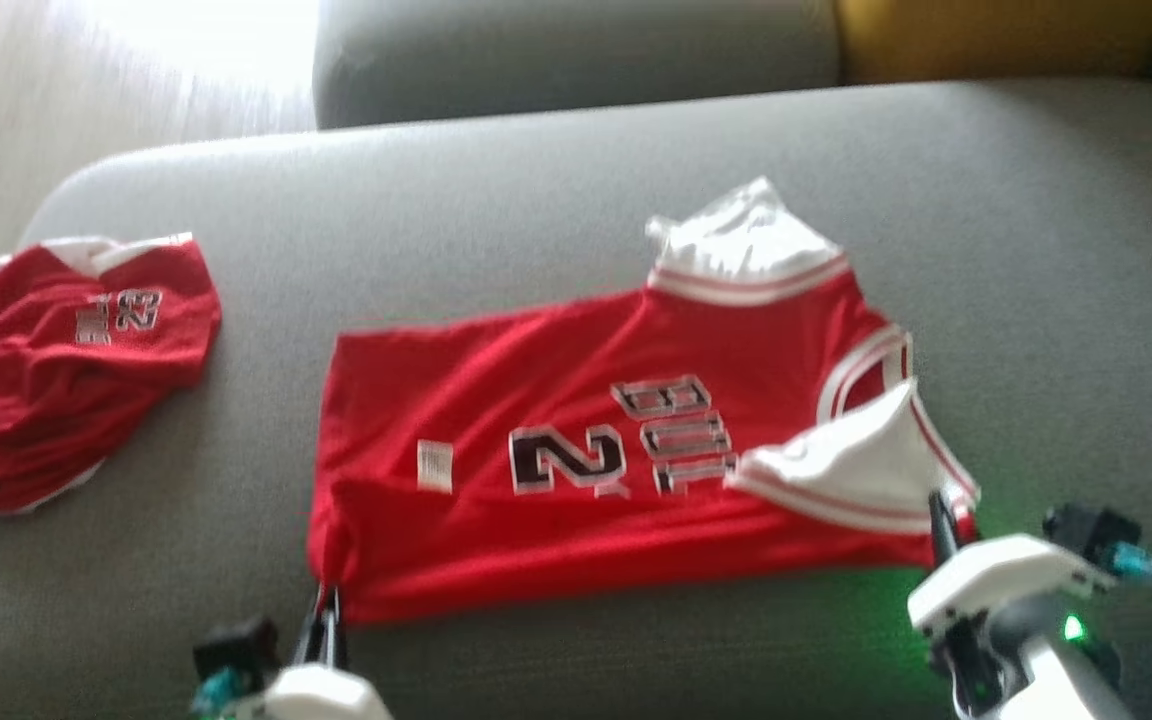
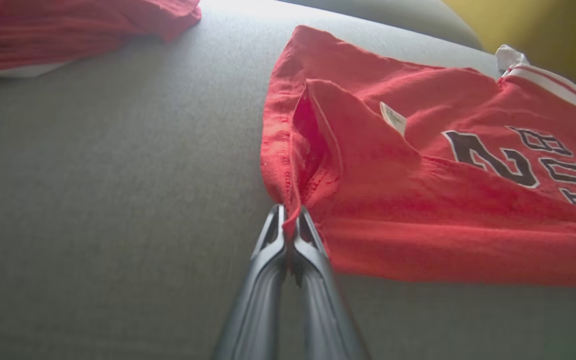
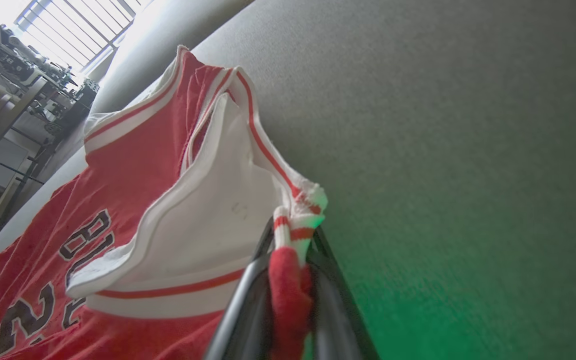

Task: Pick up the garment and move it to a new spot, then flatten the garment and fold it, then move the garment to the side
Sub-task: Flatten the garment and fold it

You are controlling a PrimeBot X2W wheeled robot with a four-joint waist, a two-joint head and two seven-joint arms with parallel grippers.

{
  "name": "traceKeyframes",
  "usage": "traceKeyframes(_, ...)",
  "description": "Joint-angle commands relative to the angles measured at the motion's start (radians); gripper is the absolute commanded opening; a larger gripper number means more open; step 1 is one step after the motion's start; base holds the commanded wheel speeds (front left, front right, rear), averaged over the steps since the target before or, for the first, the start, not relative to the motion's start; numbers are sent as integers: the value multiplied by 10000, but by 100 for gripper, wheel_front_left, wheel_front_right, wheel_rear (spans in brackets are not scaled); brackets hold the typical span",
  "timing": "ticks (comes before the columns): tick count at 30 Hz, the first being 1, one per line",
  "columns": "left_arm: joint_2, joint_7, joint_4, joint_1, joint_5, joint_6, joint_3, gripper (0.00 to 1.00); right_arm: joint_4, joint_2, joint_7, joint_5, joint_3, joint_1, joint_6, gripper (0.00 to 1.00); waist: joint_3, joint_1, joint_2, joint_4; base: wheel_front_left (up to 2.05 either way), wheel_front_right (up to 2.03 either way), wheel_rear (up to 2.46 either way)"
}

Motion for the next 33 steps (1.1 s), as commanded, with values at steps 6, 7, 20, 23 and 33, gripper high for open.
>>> traceKeyframes(6, 158, -61, -271, 466, 157, -40, 606, 0, -918, -1, 293, -71, 165, 761, -4, 0, -435, 0, -1, -227, 0, 0, 0)
traceKeyframes(7, 159, -61, -273, 534, 171, -55, 630, 0, -1061, -1, 378, -92, 150, 903, -4, 0, -446, 0, -1, -248, 0, 0, 0)
traceKeyframes(20, 132, -61, -41, 689, 154, 43, 549, 100, -2840, -1, 989, -532, -663, 1734, -4, 100, -362, 0, -1, -231, 0, 0, 0)
traceKeyframes(23, 131, -61, -286, 618, 234, 159, 689, 100, -3426, -1, 989, -922, -965, 1750, -4, 100, -367, 0, -1, -194, 0, 0, 0)
traceKeyframes(33, 146, -61, -2834, 291, 1055, 486, 1627, 100, -7171, -1, 505, -2717, -175, 1946, -4, 100, -299, 0, -1, -159, 0, 0, 0)
